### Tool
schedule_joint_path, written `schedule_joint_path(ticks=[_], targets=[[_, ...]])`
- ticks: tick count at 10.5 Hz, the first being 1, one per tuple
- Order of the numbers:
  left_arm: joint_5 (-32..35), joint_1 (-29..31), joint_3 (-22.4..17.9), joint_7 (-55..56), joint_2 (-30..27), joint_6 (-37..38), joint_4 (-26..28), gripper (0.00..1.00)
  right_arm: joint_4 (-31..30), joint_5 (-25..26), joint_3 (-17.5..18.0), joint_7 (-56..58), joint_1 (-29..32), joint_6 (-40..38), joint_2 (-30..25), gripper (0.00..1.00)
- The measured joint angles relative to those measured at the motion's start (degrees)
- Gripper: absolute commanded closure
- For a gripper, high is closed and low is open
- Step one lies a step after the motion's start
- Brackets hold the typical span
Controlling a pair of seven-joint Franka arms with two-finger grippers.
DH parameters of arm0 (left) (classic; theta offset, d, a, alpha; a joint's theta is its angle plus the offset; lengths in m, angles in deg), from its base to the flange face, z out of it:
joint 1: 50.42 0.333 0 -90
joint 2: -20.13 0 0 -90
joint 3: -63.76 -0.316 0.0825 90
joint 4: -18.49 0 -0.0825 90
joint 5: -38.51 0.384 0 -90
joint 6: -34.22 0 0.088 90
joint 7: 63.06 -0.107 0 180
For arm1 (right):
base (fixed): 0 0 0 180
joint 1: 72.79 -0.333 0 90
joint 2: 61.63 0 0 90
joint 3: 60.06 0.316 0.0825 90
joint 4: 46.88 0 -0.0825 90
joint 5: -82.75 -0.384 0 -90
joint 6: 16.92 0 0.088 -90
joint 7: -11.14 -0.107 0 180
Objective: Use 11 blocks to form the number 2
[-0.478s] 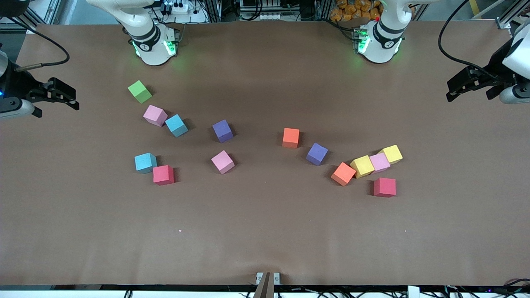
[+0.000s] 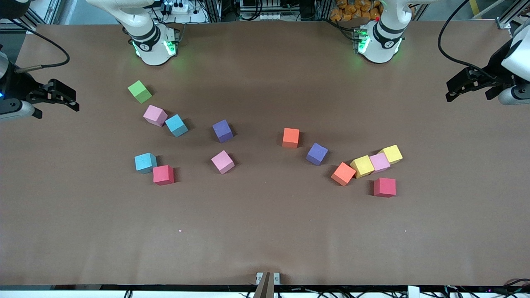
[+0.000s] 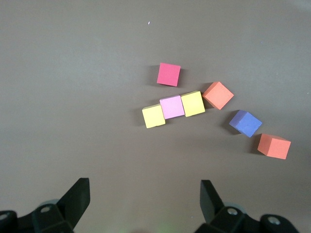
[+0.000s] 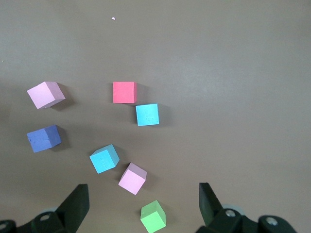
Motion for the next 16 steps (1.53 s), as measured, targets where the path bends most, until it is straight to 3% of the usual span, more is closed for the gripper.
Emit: schedule_joint_path(ticks=[3, 6, 9, 12, 16], targets=[[-0.1, -5.1, 2.6, 1.9, 5.4, -0.4, 0.6, 0.00, 0.0, -0.1, -0.2, -3.2, 1.5, 0.0, 0.9, 0.00], [-0.2, -14.6, 3.9, 10.0, 15.0, -7.3, 1.7, 0.00, -0.3, -3.7, -0.6, 2.4, 6.2, 0.1, 5.1, 0.00], [-0.3, -24.1, 4.2, 22.1, 23.5, -13.3, 2.3, 0.00, -1.6, -4.2, 0.1, 2.7, 3.0, 5.5, 10.0, 0.00], [-0.3, -30.0, 4.4, 31.8, 29.1, -22.0, 3.7, 0.00, -3.5, -4.2, 0.2, 2.2, -2.2, 12.6, 15.8, 0.00], [-0.3, -31.5, 4.4, 35.2, 30.8, -33.4, 9.9, 0.00, -7.5, -4.2, 0.2, -1.2, -3.6, 22.5, 22.9, 0.00]])
